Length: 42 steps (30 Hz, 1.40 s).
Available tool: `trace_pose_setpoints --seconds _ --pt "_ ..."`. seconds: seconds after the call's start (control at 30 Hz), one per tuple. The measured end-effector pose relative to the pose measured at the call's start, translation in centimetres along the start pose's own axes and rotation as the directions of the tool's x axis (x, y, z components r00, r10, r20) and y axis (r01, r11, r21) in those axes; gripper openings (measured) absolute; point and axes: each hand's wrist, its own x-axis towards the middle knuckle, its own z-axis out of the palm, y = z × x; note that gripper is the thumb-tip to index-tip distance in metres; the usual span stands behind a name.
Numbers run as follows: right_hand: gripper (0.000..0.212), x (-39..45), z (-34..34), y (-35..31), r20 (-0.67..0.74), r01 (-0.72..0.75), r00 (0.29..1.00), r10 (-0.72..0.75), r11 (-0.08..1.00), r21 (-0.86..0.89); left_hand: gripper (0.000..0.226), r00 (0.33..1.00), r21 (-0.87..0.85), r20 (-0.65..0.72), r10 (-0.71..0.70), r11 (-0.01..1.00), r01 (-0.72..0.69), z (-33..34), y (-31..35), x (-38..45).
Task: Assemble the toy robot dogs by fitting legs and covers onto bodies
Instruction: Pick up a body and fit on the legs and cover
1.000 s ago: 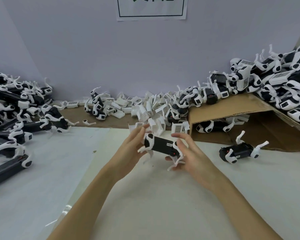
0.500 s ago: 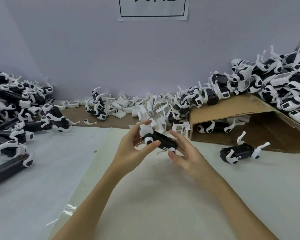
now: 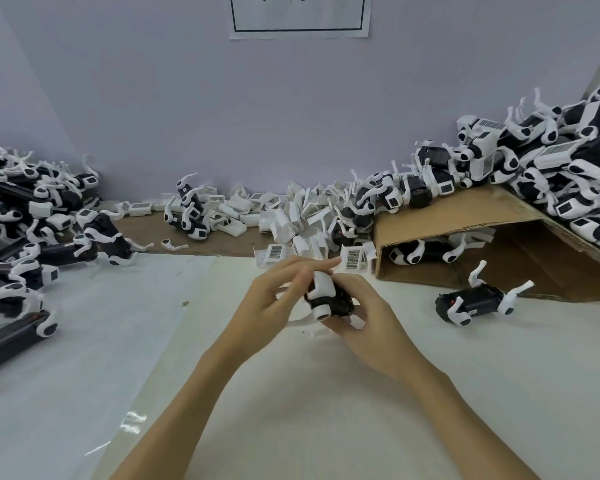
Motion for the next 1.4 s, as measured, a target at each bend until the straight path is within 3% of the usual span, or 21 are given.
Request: trace_pose_setpoints --seconds 0.17,0.27,0.37,0.5,0.63,0.73,0.83,0.9,0.97,1.03,1.1,1.27,1.4 --pt "0.065 -0.3 0.2 -0.5 -0.098 -0.006 0.995 -0.009 0.989 -0.150 0.045 0.981 -0.177 -0.135 -0.139 0.978 0.114 -0.5 0.4 -0.1" --pt "0.071 -0.5 0.7 -0.9 -0.167 -0.007 0.985 -0.038 0.965 -0.261 0.047 0.959 -0.185 -0.226 -0.173 0.974 0.132 0.7 0.2 -0.3" --pt "0.081 -1.0 1.7 -1.2 -0.116 0.042 0.990 -0.084 0.946 -0.320 0.047 0.899 -0.067 -0.427 -0.101 0.995 0.080 2.4 0.0 -0.4" --pt "0.100 -1.3 3.0 -1.5 -0.014 0.036 0.999 -0.042 0.959 -0.281 0.052 0.795 -0.127 -0.598 -0.101 0.991 0.030 1.6 -0.2 -0.2" --pt "0.088 -1.0 3.5 -2.1 -0.046 0.094 0.993 -0.108 0.965 -0.244 0.051 0.766 -0.257 -0.611 -0.201 0.965 0.048 -0.2 -0.7 0.3" --pt "0.075 -0.9 3.6 -2.8 -0.112 0.156 0.972 -0.209 0.919 -0.361 0.057 0.755 -0.345 -0.593 -0.280 0.936 0.076 -0.3 -1.1 0.3" --pt "0.082 -0.9 3.0 -2.9 -0.098 0.154 0.971 -0.218 0.884 -0.441 0.061 0.753 -0.420 -0.555 -0.353 0.901 0.113 -0.1 -1.6 0.3" --pt "0.080 -1.1 2.8 -2.8 -0.032 0.144 0.986 -0.165 0.927 -0.346 0.062 0.725 -0.553 -0.519 -0.453 0.824 0.119 -0.2 -2.0 0.3" --pt "0.066 -1.0 2.8 -2.5 -0.004 0.115 0.993 -0.119 0.970 -0.213 0.063 0.697 -0.681 -0.461 -0.549 0.723 0.120 -0.6 -2.3 0.3" --pt "0.057 -0.3 2.6 -2.1 -0.047 0.077 0.995 -0.090 0.972 -0.220 0.064 0.681 -0.752 -0.410 -0.606 0.648 0.124 -1.1 -2.5 0.2" --pt "0.054 1.2 1.9 -1.3 -0.093 0.034 0.993 -0.074 0.929 -0.369 0.061 0.665 -0.773 -0.395 -0.634 0.621 0.132 -1.6 -2.6 0.2" --pt "0.059 5.9 -0.9 0.8 -0.061 -0.085 0.996 0.060 0.782 -0.617 0.060 0.647 -0.763 -0.415 -0.640 0.632 0.136 -2.1 -2.6 0.2" --pt "0.066 7.7 -2.7 2.5 -0.075 -0.162 0.981 0.180 0.539 -0.826 0.061 0.656 -0.718 -0.427 -0.623 0.674 0.174 -2.3 -2.8 0.3"
